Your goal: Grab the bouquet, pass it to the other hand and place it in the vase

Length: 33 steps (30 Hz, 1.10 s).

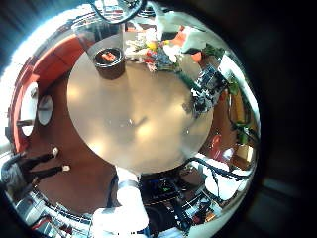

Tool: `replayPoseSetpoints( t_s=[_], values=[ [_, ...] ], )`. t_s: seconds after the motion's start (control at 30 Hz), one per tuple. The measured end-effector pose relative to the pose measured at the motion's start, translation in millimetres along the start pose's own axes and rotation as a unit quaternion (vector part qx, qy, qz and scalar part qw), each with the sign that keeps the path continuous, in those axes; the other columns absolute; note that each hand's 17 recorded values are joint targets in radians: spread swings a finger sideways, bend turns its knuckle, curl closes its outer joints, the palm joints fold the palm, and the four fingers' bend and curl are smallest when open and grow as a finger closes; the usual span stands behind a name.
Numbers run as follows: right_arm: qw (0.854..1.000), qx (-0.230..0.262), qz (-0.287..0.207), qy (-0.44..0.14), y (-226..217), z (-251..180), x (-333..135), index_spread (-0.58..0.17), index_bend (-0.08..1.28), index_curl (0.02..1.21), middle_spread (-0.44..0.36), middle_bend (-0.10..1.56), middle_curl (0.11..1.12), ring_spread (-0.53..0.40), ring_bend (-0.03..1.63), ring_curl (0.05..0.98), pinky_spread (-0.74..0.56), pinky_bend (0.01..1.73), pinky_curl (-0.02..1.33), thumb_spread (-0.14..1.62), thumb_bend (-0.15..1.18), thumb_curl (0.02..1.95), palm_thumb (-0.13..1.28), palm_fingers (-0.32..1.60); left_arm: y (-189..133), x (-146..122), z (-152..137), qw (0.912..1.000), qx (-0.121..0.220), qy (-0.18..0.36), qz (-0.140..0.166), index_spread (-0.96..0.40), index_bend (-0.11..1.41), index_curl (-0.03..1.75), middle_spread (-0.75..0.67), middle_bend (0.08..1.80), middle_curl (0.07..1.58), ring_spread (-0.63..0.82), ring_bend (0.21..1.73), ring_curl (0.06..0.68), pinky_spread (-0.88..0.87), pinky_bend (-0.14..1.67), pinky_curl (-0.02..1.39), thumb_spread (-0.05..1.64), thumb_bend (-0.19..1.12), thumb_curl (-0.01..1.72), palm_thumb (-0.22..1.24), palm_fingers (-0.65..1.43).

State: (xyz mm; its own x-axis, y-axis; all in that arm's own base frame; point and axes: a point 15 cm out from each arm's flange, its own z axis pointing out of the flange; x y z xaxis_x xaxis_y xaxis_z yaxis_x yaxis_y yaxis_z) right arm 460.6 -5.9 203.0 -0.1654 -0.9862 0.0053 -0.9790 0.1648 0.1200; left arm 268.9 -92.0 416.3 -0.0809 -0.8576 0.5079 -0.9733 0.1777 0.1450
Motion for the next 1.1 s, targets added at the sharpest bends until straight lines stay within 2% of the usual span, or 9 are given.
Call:
replayPoseSetpoints(
  t_s=[0.17, 0.37, 0.5, 0.63, 0.77, 0.9, 1.03, 1.1],
  values=[
    [0.999, 0.05, 0.001, -0.008, 6.5, -46.9, 10.1, -0.378, 1.04, 1.03, -0.224, 1.24, 0.93, -0.219, 1.42, 0.674, -0.21, 1.45, 0.57, 0.9, 0.07, 0.71, 1.18, 1.12, -0.8, -1.0, -0.4, 1.0, 0.0, 0.0, -0.001, 0.01, 0.18, 0.42, 0.22, 0.22, 0.4, 0.35, 0.64, 0.118, 0.37, 0.2, 0.36, 1.16, -0.02, 0.3, 0.25, 0.39],
    [0.996, 0.085, -0.006, -0.025, 33.5, -105.4, 32.1, -0.342, 1.08, 1.04, -0.202, 1.28, 0.95, -0.207, 1.45, 0.695, -0.18, 1.44, 0.62, 0.9, 0.07, 0.78, 1.2, 1.1, -6.6, -3.3, 2.7, 1.0, -0.005, 0.004, -0.007, 0.01, 0.18, 0.42, 0.22, 0.22, 0.4, 0.35, 0.64, 0.118, 0.37, 0.2, 0.36, 1.16, -0.02, 0.3, 0.25, 0.39],
    [0.99, 0.116, -0.013, -0.083, 52.0, -144.0, 26.6, -0.321, 1.09, 1.04, -0.19, 1.29, 0.95, -0.203, 1.46, 0.704, -0.16, 1.43, 0.65, 0.89, 0.06, 0.82, 1.19, 1.1, -9.2, -4.9, 4.8, 0.9999, -0.01, 0.007, -0.009, 0.01, 0.19, 0.42, 0.22, 0.22, 0.4, 0.35, 0.64, 0.117, 0.37, 0.19, 0.36, 1.16, -0.02, 0.3, 0.25, 0.39],
    [0.975, 0.132, -0.018, -0.176, 72.1, -179.1, 15.6, -0.301, 1.1, 1.04, -0.179, 1.3, 0.94, -0.197, 1.46, 0.707, -0.16, 1.41, 0.68, 0.89, 0.06, 0.87, 1.2, 1.11, -14.0, -2.6, 7.0, 0.9996, -0.017, 0.019, -0.011, 0.01, 0.19, 0.42, 0.22, 0.22, 0.4, 0.35, 0.64, 0.117, 0.36, 0.19, 0.36, 1.16, -0.02, 0.3, 0.25, 0.39],
    [0.948, 0.154, -0.025, -0.276, 93.8, -220.9, 14.4, -0.288, 1.1, 1.04, -0.172, 1.3, 0.94, -0.193, 1.47, 0.708, -0.15, 1.39, 0.7, 0.88, 0.06, 0.9, 1.2, 1.11, -16.1, 1.7, 9.0, 0.9993, -0.019, 0.03, -0.01, 0.01, 0.19, 0.42, 0.22, 0.21, 0.4, 0.35, 0.64, 0.116, 0.36, 0.2, 0.36, 1.17, -0.02, 0.3, 0.25, 0.39],
    [0.911, 0.167, -0.049, -0.375, 116.2, -257.9, 7.5, -0.279, 1.11, 1.03, -0.167, 1.31, 0.94, -0.191, 1.47, 0.709, -0.15, 1.38, 0.72, 0.88, 0.05, 0.94, 1.19, 1.11, -20.3, 10.6, 10.1, 0.9983, -0.018, 0.055, -0.003, 0.01, 0.18, 0.42, 0.21, 0.22, 0.41, 0.35, 0.64, 0.116, 0.36, 0.2, 0.36, 1.16, -0.03, 0.29, 0.21, 0.4],
    [0.868, 0.162, -0.109, -0.456, 143.6, -280.9, -4.3, -0.27, 1.12, 1.03, -0.162, 1.31, 0.93, -0.189, 1.47, 0.708, -0.15, 1.36, 0.75, 0.88, 0.04, 0.98, 1.19, 1.11, -27.5, 15.6, 0.2, 0.9952, 0.004, 0.097, 0.01, 0.02, 0.17, 0.42, 0.21, 0.23, 0.41, 0.35, 0.65, 0.118, 0.36, 0.2, 0.36, 1.13, -0.04, 0.28, 0.12, 0.4],
    [0.851, 0.158, -0.137, -0.482, 155.6, -285.3, -4.5, -0.267, 1.12, 1.03, -0.161, 1.31, 0.93, -0.188, 1.47, 0.707, -0.15, 1.35, 0.76, 0.88, 0.04, 0.99, 1.18, 1.11, -32.1, 28.6, -5.8, 0.9903, 0.017, 0.136, 0.021, 0.04, 0.16, 0.41, 0.22, 0.22, 0.41, 0.35, 0.65, 0.121, 0.35, 0.21, 0.36, 1.09, -0.04, 0.27, 0.09, 0.37]
  ],
)
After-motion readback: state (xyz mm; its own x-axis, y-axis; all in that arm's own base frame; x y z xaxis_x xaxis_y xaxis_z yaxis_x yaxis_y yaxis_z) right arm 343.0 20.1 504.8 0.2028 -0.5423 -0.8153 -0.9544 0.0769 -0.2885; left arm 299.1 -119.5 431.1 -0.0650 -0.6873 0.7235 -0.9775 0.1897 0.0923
